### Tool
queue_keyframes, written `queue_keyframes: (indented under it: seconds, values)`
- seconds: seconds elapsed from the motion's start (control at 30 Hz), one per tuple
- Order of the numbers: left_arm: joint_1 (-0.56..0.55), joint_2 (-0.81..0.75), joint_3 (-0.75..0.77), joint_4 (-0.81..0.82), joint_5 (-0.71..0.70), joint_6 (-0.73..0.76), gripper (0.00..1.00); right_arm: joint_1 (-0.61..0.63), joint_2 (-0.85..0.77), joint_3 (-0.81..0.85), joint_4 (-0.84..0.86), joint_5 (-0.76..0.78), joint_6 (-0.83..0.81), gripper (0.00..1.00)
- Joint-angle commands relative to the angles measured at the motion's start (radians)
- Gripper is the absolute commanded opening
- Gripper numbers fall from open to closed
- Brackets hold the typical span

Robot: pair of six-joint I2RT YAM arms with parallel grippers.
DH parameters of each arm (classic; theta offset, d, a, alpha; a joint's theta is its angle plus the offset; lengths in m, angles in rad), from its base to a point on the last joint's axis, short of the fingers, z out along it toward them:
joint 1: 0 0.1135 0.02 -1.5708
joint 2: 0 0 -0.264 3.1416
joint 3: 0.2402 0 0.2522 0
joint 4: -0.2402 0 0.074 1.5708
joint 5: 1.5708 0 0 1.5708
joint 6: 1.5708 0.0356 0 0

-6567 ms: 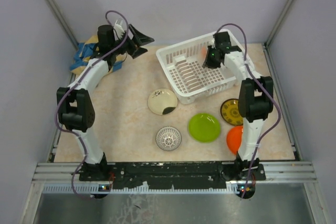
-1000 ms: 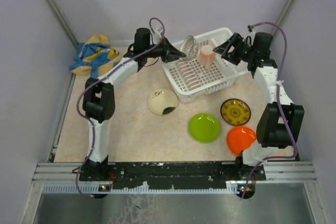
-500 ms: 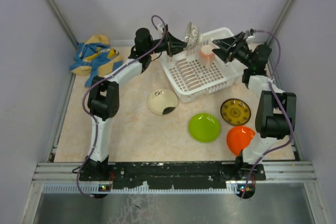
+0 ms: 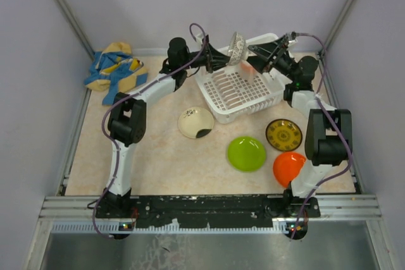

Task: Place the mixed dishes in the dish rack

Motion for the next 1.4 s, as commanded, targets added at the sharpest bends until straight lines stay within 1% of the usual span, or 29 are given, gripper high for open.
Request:
queue_keyframes:
  seconds: [0.0, 0.2, 0.37, 0.43, 0.53, 0.67, 0.77, 0.93, 1.13, 1.23, 1.37]
  values:
    - [-0.007, -0.022, 0.007, 0.08, 0.005, -0.022, 0.0, 0.018, 0.013, 0.01, 0.119, 0.019, 0.059, 0.91]
    - [-0.007, -0.018, -0.001, 0.095, 0.009, -0.04, 0.0, 0.023, 0.04, 0.019, 0.182, 0.026, 0.12, 0.88]
    - [-0.008, -0.017, -0.008, 0.087, 0.013, -0.042, 0.0, 0.027, 0.052, 0.016, 0.214, 0.027, 0.151, 0.81]
    - [-0.007, -0.017, -0.015, 0.081, 0.013, -0.043, 0.0, 0.028, 0.06, 0.017, 0.234, 0.024, 0.166, 0.77]
    - [-0.009, -0.015, -0.026, 0.083, 0.016, -0.05, 0.0, 0.032, 0.069, 0.015, 0.264, 0.024, 0.189, 0.76]
    - [-0.01, -0.015, -0.043, 0.096, 0.018, -0.064, 0.0, 0.041, 0.083, 0.017, 0.306, 0.021, 0.221, 0.72]
    - [-0.012, -0.014, -0.058, 0.122, 0.015, -0.085, 0.0, 0.049, 0.098, 0.023, 0.35, 0.016, 0.255, 0.71]
    - [-0.013, 0.003, -0.048, 0.181, 0.003, -0.132, 0.0, 0.055, 0.095, 0.012, 0.363, 0.003, 0.265, 0.71]
    - [-0.016, 0.007, -0.045, 0.18, 0.005, -0.137, 0.0, 0.057, 0.089, -0.012, 0.384, -0.004, 0.277, 0.7]
    - [-0.017, 0.004, -0.055, 0.182, 0.006, -0.136, 0.0, 0.058, 0.089, -0.01, 0.386, -0.005, 0.279, 0.65]
    - [-0.018, 0.005, -0.063, 0.181, 0.007, -0.133, 0.0, 0.059, 0.095, -0.004, 0.396, -0.013, 0.288, 0.52]
